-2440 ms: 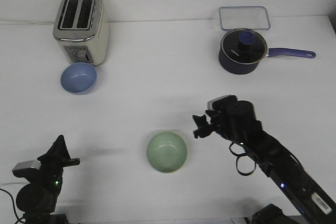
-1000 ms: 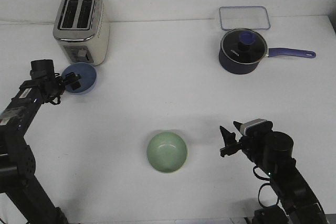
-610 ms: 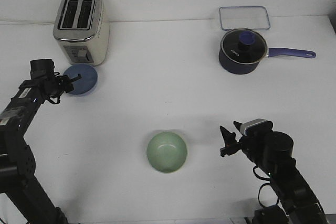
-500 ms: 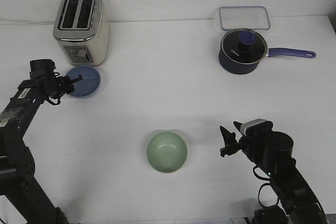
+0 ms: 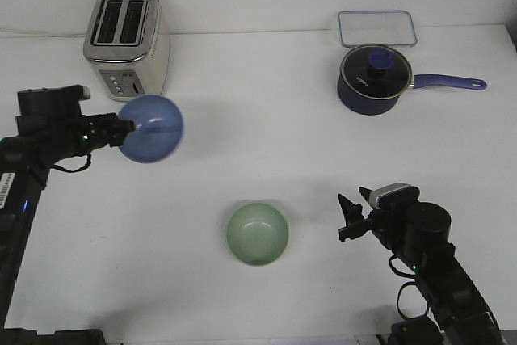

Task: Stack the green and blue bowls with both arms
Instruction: 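Lift the blue bowl with the left gripper and lower it into the green bowl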

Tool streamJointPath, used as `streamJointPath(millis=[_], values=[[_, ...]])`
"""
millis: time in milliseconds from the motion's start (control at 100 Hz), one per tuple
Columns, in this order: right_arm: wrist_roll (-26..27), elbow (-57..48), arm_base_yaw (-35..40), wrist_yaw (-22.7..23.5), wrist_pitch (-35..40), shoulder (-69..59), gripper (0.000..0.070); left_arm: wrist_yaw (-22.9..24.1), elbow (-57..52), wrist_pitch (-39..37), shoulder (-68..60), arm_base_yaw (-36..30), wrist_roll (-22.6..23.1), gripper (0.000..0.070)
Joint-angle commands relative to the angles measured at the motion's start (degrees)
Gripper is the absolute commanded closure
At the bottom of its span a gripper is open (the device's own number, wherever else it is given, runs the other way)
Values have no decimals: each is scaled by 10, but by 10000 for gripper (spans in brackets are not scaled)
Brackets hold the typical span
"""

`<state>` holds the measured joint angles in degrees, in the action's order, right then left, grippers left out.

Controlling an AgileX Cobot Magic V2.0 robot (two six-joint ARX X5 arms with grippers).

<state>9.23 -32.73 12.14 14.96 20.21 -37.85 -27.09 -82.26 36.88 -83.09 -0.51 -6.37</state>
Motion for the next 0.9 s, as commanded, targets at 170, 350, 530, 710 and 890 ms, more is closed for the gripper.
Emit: streamJointPath(millis=[170, 350, 530, 710, 890], values=[[4, -3, 2, 1, -5, -1, 338, -22, 69, -9, 25, -174, 28, 689], [3, -3, 2, 1, -5, -1, 338, -7, 158, -85, 25, -293, 14, 689], [4, -3, 2, 1, -5, -1, 338, 49, 196, -117, 24, -343, 0, 689], [3, -3, 2, 1, -5, -1, 338, 50, 196, -130, 19, -369, 9, 689], [3, -3, 2, 1, -4, -1, 338, 50, 196, -130, -1, -382, 13, 689]])
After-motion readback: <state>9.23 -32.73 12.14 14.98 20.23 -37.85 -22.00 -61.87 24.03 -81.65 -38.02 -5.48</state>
